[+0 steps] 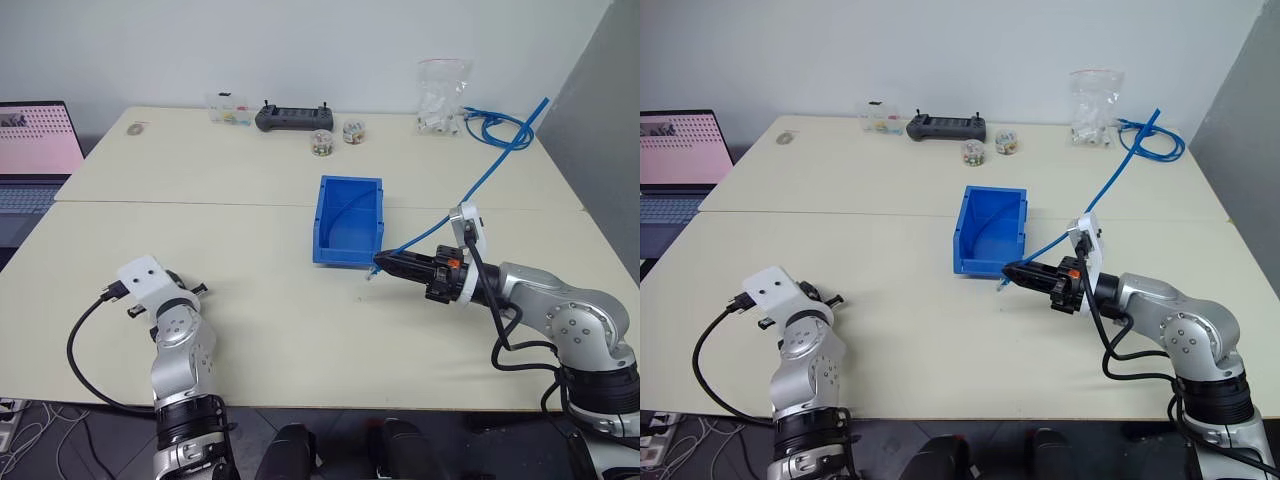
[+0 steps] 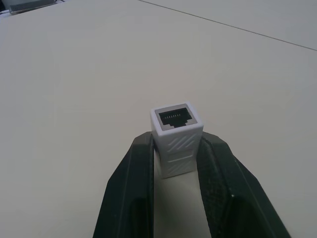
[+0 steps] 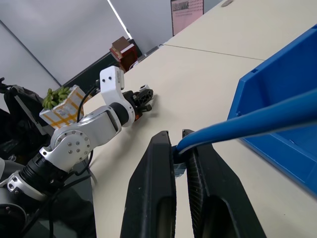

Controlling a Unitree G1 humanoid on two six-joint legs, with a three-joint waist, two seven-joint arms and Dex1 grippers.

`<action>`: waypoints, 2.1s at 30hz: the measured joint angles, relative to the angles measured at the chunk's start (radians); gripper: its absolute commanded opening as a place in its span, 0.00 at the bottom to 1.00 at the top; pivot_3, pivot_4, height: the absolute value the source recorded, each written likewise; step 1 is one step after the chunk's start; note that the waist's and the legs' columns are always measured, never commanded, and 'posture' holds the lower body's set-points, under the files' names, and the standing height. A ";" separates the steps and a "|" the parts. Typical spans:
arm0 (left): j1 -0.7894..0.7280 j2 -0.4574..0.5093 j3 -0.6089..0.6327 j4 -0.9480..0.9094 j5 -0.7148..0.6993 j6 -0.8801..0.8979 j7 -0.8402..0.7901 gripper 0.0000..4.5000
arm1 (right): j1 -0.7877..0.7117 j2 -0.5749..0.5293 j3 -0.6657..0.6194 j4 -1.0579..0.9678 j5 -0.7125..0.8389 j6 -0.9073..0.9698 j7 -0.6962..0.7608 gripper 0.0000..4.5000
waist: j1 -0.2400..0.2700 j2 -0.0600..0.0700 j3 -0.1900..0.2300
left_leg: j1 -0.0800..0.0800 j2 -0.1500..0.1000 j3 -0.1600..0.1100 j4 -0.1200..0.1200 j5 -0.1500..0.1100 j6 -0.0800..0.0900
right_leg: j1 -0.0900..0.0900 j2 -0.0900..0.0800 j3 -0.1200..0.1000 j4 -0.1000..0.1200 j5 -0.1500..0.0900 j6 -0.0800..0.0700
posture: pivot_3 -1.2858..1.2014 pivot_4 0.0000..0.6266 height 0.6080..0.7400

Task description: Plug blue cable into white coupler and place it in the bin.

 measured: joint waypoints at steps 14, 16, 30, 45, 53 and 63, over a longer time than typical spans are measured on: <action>0.161 0.320 -0.407 -0.228 -0.180 0.075 -0.864 0.20 | 0.136 -0.074 -0.035 -0.122 -0.054 -0.018 -0.004 0.01 | 0.003 0.000 0.000 | -0.002 -0.001 0.000 0.000 0.000 0.000 | 0.000 0.000 -0.002 -0.002 0.002 -0.004 | 0.52 0.24 1.00; 0.144 0.392 -0.486 -0.291 -0.235 0.081 -1.052 0.20 | 0.151 -0.074 -0.024 -0.147 -0.084 -0.037 -0.004 0.01 | -0.002 0.000 0.000 | -0.001 0.000 -0.001 -0.001 0.000 0.000 | -0.001 0.000 -0.001 -0.001 0.002 -0.004 | 0.52 0.24 1.00; -0.123 0.521 -0.776 -0.015 -0.097 -0.135 -1.606 0.19 | 0.193 -0.071 0.128 -0.193 -0.345 -0.250 0.067 0.01 | -0.025 0.002 0.001 | 0.001 0.000 0.001 -0.001 0.000 0.000 | 0.000 0.002 -0.001 0.000 -0.002 -0.001 | 0.52 0.24 1.00; -0.149 0.499 -0.802 0.012 -0.044 -0.195 -1.663 0.19 | 0.065 -0.001 0.376 0.003 -0.576 -0.488 0.304 0.01 | -0.027 0.001 0.001 | 0.002 0.000 0.000 -0.001 0.000 0.000 | 0.000 0.001 0.000 0.001 -0.001 -0.001 | 0.52 0.24 1.00; -0.152 0.501 -0.802 0.013 -0.032 -0.209 -1.677 0.19 | 0.049 -0.002 0.410 0.080 -0.643 -0.571 0.397 0.01 | -0.027 0.001 0.001 | 0.003 0.000 0.000 -0.001 0.000 0.000 | 0.000 0.001 0.000 0.002 -0.001 -0.001 | 0.52 0.24 1.00; -0.154 0.500 -0.801 0.015 -0.024 -0.213 -1.683 0.19 | 0.043 0.004 0.417 0.125 -0.709 -0.659 0.454 0.01 | -0.027 0.001 0.000 | 0.004 0.000 0.000 0.000 0.000 0.000 | 0.000 0.001 0.000 0.003 -0.001 -0.001 | 0.52 0.24 1.00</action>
